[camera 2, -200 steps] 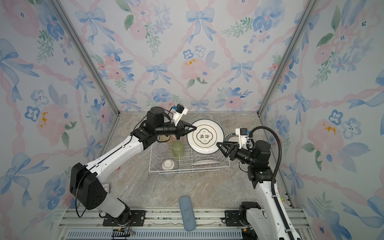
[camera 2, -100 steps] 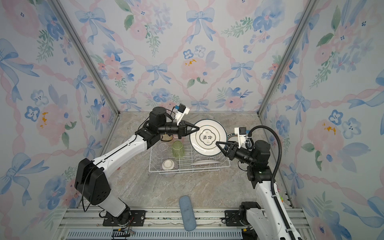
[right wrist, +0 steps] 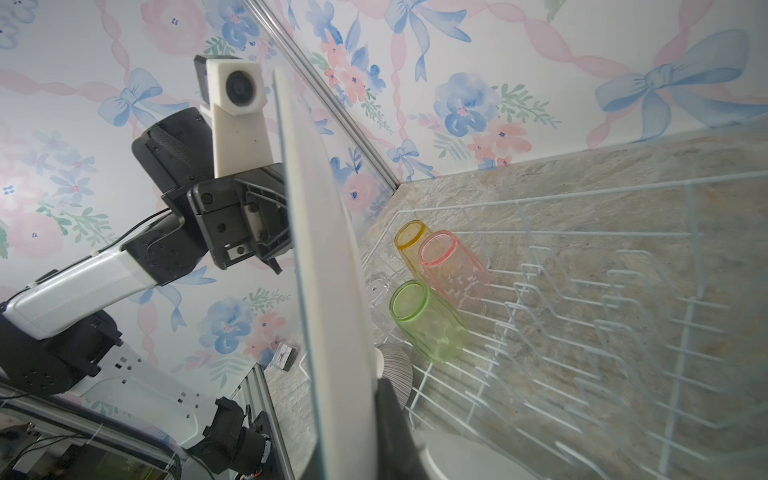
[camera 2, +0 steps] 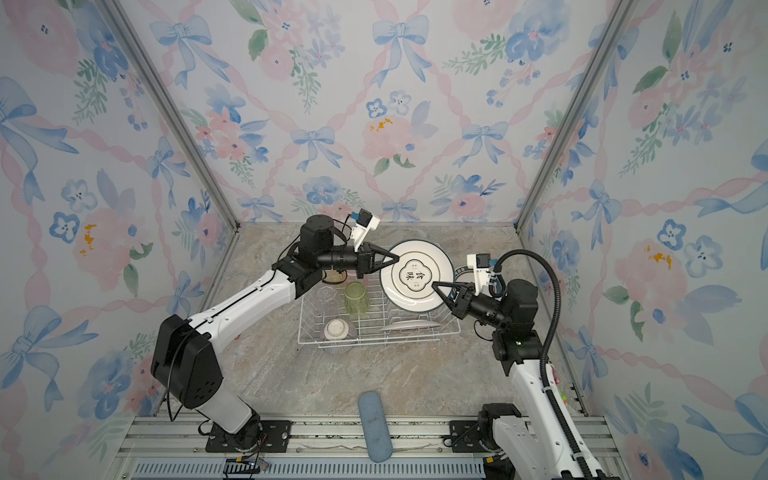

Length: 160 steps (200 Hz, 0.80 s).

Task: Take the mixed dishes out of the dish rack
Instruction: 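Raise the plate toward the right gripper while the right gripper grasps its edge, then open the left gripper and draw it back while the right gripper carries the plate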

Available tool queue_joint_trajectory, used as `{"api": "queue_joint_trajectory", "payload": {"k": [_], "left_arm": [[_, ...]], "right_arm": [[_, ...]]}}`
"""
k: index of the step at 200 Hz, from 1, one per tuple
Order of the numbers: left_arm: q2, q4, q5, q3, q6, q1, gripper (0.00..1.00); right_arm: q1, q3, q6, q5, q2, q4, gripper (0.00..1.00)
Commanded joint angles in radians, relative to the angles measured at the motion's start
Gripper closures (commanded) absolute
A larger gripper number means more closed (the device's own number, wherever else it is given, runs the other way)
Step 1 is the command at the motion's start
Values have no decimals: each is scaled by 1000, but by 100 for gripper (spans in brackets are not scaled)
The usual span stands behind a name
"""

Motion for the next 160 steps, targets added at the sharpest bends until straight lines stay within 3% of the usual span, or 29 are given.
{"api": "queue_joint_trajectory", "payload": {"k": [1,25,46,64,115,160], "left_arm": [[-1,39,33,-9,5,8,100],[-3,12,11,-11,22,6,100],[-23,1,-27,-33,43,7,84],[-45,-21,-62,-48,69,7,78],[-100,-132,-187,-73,156,6,77],[-179,-180,-360,-182,203,-28,78]], "right_arm": [[10,-4,13,-10,-7,22,99],[11,-4,16,1,-8,14,100],[11,-3,16,9,-9,7,100],[10,-2,12,18,-9,-3,100],[-8,10,-4,59,-11,-43,100],[-99,24,32,97,19,-74,100]]}}
